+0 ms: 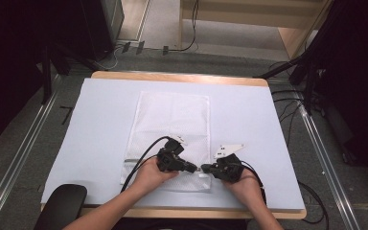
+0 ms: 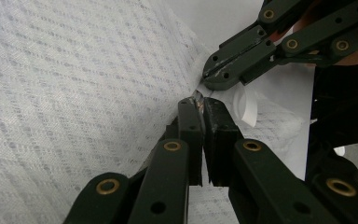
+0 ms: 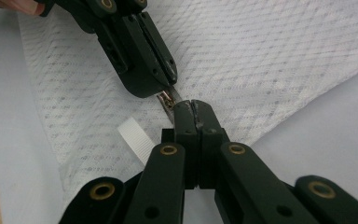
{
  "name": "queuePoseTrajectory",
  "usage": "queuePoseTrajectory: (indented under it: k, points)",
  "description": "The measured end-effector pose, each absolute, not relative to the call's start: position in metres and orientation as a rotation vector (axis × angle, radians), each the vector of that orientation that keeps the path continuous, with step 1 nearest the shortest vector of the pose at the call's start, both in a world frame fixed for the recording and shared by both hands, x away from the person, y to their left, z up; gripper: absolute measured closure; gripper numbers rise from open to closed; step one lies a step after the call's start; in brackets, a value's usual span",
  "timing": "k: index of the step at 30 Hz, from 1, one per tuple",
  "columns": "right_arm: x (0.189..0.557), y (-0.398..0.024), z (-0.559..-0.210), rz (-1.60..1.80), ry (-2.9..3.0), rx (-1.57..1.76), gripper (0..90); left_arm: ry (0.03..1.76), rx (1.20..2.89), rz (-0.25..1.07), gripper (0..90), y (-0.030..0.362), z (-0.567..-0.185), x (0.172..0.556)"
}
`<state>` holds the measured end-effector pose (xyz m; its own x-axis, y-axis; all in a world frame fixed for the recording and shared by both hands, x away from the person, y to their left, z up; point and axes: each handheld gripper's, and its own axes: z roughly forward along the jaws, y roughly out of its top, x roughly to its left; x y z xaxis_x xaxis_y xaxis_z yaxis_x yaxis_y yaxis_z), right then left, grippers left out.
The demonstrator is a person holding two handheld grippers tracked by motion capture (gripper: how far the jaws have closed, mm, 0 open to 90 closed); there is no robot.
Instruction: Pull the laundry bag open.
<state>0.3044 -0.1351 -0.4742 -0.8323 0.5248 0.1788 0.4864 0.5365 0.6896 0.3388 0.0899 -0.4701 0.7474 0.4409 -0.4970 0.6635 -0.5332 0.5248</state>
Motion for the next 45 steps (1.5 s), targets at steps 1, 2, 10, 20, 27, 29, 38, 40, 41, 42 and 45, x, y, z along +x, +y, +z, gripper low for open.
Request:
queuePoseTrajectory:
  k: [1,2,10,20,27,29,38,40,41,42,45]
  points:
    - [0.305,-0.135,-0.474,1.192,2.712,0.884,90.0,0.825,2.217,-0.401,87.9,0.090,-0.470,0.339]
    - [0.305,-0.135,-0.474,1.193,2.715,0.885,90.0,0.827,2.216,-0.403,88.0,0.090,-0.470,0.339]
    - [0.306,-0.136,-0.475,1.214,2.722,0.869,90.0,0.843,2.223,-0.406,88.1,0.093,-0.468,0.340]
    - [0.306,-0.137,-0.475,1.215,2.724,0.872,90.0,0.868,2.214,-0.419,88.1,0.102,-0.464,0.342]
    - [0.308,-0.139,-0.476,1.221,2.740,0.852,90.0,0.882,2.210,-0.422,88.1,0.109,-0.461,0.342]
    - [0.310,-0.138,-0.475,1.221,2.750,0.824,90.0,0.884,2.218,-0.424,88.1,0.110,-0.460,0.341]
    - [0.311,-0.136,-0.476,1.225,2.762,0.809,90.0,0.903,2.221,-0.419,88.1,0.122,-0.455,0.341]
    - [0.311,-0.136,-0.476,1.226,2.762,0.810,90.0,0.912,2.222,-0.410,88.0,0.127,-0.453,0.341]
    - [0.311,-0.137,-0.476,1.227,2.763,0.811,90.0,0.912,2.224,-0.413,88.1,0.129,-0.452,0.341]
    - [0.311,-0.137,-0.476,1.226,2.764,0.813,90.0,0.916,2.226,-0.405,88.1,0.131,-0.451,0.341]
    - [0.311,-0.136,-0.475,1.221,2.764,0.815,90.0,0.909,2.231,-0.395,88.0,0.136,-0.447,0.340]
